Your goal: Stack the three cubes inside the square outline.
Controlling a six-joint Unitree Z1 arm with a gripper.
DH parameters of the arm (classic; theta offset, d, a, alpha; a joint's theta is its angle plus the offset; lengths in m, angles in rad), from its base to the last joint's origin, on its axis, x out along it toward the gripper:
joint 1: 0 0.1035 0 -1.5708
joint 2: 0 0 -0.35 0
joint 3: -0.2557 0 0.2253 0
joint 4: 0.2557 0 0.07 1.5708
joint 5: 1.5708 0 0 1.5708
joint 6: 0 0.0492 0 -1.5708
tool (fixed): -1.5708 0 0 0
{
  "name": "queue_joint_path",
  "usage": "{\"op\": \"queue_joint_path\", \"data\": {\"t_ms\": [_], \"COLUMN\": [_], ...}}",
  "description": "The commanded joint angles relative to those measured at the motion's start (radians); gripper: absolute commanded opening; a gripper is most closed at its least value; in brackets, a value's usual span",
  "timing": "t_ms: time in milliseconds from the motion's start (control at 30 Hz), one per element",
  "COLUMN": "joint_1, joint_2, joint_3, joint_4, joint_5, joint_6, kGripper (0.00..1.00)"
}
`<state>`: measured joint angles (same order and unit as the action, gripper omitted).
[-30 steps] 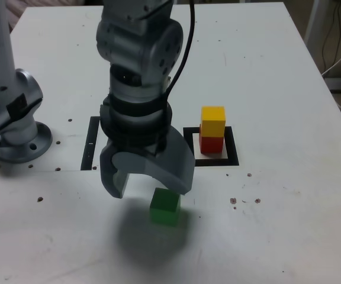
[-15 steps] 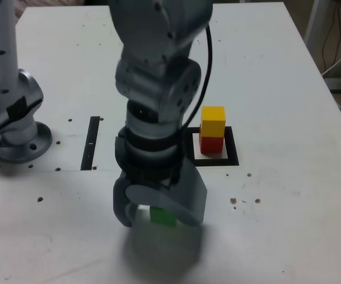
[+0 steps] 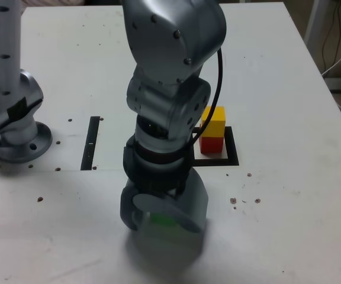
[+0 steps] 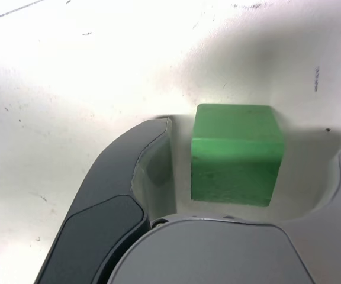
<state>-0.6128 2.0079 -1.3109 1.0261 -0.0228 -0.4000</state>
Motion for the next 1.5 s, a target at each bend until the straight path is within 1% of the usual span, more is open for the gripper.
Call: {"op": "queue_joint_path", "data": {"t_ms": [0,233,433,700,933,1000,1233,1367,1467], "joint_1": [0.004,0.01,0.01,0.011,0.022,0.025,0.028,0.028,0.028], "joint_2": [0.004,0.004,0.003,-0.001,-0.001,-0.002,-0.009,-0.012,-0.014], "joint_3": [0.0,0.005,0.007,-0.002,-0.003,-0.003,-0.005,-0.005,-0.006], "joint_4": [0.0,0.001,0.009,0.022,0.018,0.019,0.021,0.024,0.029], "joint_5": [0.012,0.05,0.052,0.037,0.035,0.035,0.044,0.048,0.05], "joint_6": [-0.003,-0.003,-0.001,0.009,0.018,0.02,0.023,0.023,0.023], "kGripper": [0.86,0.85,0.84,0.66,0.58,0.53,0.28,0.2,0.17]}}
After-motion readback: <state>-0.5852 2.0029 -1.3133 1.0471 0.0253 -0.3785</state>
